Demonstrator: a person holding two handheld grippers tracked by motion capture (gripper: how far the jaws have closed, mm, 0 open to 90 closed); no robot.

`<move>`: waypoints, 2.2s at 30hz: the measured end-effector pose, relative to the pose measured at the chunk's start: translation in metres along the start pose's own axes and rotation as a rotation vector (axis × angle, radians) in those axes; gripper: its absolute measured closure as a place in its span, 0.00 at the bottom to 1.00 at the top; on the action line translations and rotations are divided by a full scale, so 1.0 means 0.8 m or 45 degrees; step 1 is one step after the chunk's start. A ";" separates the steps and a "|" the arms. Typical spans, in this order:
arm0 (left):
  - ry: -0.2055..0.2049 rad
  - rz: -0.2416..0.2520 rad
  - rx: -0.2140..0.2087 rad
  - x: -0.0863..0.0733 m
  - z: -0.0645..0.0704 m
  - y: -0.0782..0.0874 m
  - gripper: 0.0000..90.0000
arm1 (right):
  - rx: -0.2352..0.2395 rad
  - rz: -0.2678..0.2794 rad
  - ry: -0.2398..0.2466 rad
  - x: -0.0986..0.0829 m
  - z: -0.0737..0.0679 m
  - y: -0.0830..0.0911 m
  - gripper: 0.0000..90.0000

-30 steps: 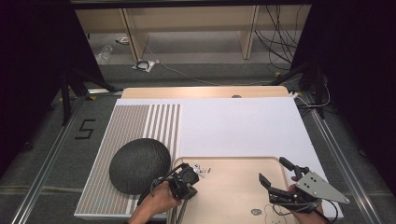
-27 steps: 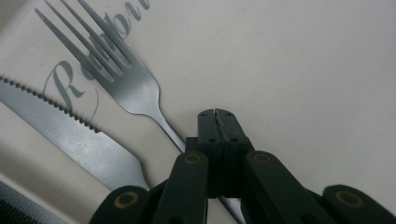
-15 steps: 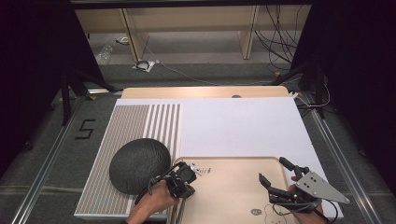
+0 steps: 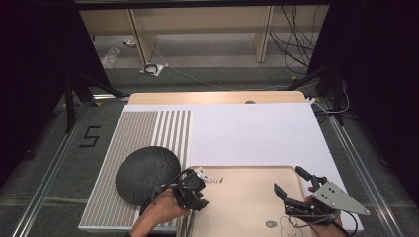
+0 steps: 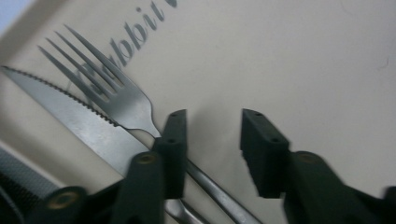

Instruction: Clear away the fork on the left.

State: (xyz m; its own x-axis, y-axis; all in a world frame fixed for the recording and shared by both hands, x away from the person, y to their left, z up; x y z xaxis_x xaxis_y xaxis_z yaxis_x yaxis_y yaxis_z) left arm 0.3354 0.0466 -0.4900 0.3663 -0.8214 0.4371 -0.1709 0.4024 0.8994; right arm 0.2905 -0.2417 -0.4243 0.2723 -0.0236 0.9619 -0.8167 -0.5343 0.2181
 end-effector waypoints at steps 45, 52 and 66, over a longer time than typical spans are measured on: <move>0.346 0.439 0.190 -0.053 -0.050 0.089 0.22 | -0.002 0.003 0.000 0.000 0.000 0.000 0.21; 0.397 0.434 0.213 -0.066 -0.054 0.092 0.22 | -0.002 -0.001 0.000 0.000 0.000 0.001 0.21; 0.475 0.450 0.256 -0.085 -0.062 0.100 0.21 | -0.002 -0.005 0.001 0.000 -0.001 0.001 0.21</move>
State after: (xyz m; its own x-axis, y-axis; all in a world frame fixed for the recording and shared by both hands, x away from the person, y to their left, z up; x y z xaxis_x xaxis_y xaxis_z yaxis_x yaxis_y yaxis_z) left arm 0.3420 0.1548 -0.4479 0.5481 -0.4365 0.7135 -0.5004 0.5125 0.6978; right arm 0.2900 -0.2416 -0.4241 0.2749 -0.0205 0.9612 -0.8163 -0.5332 0.2221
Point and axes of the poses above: each handheld gripper's, and its own axes: y roughly backward along the jaws, x roughly out of its top, z roughly to its right, the point moved 5 cm from there along -y, roughly forward along the jaws, and after that the axes turned 14 degrees about -y, right-handed, at the moved point
